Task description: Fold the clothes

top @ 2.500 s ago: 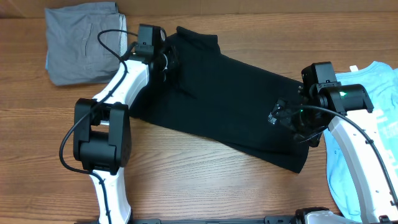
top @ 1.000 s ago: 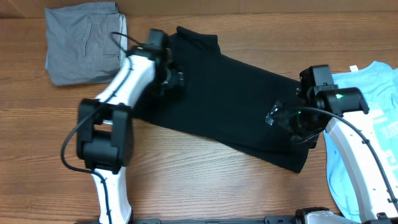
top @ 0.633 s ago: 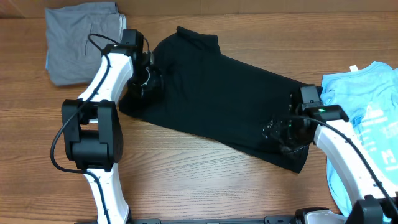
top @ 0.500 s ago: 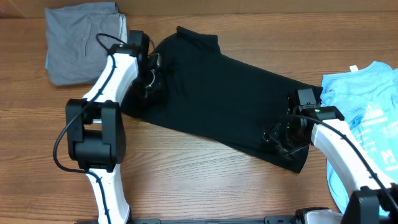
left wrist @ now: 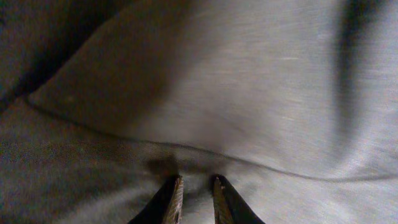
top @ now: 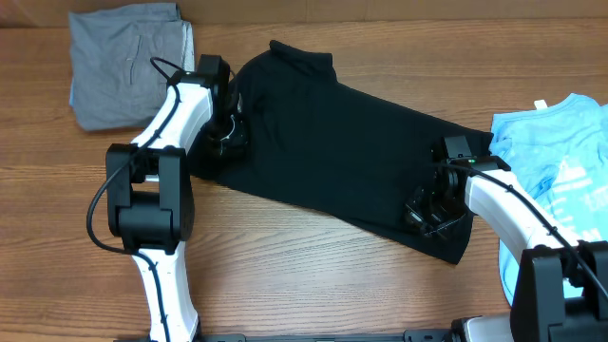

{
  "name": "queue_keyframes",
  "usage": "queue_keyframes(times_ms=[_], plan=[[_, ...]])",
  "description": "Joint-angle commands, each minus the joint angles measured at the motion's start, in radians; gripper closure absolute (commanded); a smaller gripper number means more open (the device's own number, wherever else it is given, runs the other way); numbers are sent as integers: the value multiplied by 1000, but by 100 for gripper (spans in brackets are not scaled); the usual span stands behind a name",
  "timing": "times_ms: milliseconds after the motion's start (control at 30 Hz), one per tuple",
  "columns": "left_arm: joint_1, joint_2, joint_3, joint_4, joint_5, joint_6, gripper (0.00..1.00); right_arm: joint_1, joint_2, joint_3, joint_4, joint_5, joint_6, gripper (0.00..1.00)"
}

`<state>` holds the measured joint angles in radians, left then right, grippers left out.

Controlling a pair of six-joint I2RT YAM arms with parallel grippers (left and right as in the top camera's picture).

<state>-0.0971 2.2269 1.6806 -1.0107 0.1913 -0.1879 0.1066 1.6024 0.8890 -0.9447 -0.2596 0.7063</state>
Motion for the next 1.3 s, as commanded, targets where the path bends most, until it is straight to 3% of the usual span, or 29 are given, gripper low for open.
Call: queue_keyframes(times_ms=[0, 100, 200, 333, 433, 500, 967, 1133, 1267], plan=[[17, 47, 21, -6, -16, -23, 78, 5, 18, -5, 2, -4, 9, 83], [31, 76, 21, -10, -46, -67, 79, 5, 30, -5, 2, -4, 9, 83], [51, 91, 21, -24, -145, -181, 93, 5, 40, -5, 1, 4, 9, 83], [104, 89, 21, -41, -176, -256, 94, 5, 44, -5, 1, 15, 10, 83], [153, 89, 21, -71, -175, -285, 96, 5, 44, -5, 0, 27, 14, 90], [190, 89, 21, -94, -152, -285, 96, 5, 45, -11, -5, 41, 39, 96], [261, 84, 21, -201, -65, -340, 96, 5, 61, -53, 27, 34, 59, 96], [259, 81, 21, -226, 51, -288, 96, 5, 121, -59, 40, 10, 82, 96], [252, 80, 21, -230, 26, -275, 96, -16, 148, -56, 51, 4, 79, 96]])
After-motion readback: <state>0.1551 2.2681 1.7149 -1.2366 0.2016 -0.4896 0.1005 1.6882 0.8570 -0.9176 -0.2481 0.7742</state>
